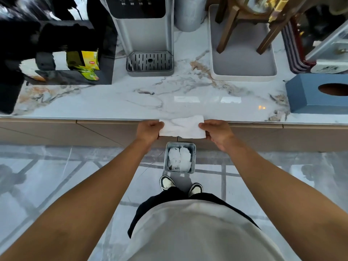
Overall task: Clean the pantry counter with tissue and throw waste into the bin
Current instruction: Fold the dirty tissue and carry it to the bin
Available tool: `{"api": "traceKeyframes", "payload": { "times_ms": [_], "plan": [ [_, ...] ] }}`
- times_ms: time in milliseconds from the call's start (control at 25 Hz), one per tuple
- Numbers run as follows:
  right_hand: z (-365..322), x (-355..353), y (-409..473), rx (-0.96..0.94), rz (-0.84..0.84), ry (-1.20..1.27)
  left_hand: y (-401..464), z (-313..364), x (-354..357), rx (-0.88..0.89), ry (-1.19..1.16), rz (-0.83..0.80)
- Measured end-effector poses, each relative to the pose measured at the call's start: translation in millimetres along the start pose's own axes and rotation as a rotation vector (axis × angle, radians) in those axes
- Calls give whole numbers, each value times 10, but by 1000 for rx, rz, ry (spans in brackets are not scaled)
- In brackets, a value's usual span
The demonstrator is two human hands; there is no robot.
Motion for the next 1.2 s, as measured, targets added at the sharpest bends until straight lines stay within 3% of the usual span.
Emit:
{"api": "traceKeyframes", "payload": {
  "times_ms": [400, 720, 1040, 1200],
  "plan": [
    [800, -130, 103, 66, 42, -189, -222, -821, 140, -179, -50, 134],
    [1725, -134, 867, 141, 165, -393, 640, -1775, 576, -283, 113, 1],
    [2764, -12, 1753, 82, 120, -679, 1549, -2755, 970, -288, 242, -76],
    [3031, 90, 2063, 27, 150, -723, 1812, -2924, 1043, -147, 477, -51]
  ]
}}
Point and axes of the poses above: each hand's wrist, its own y-axis towards the middle knuckle, its own x-axis out of the palm, z = x × y, the point moved 4 cm from there along y, towards the middle knuckle, and after that the axes turned 3 degrees about y, right-handed, at the moved point
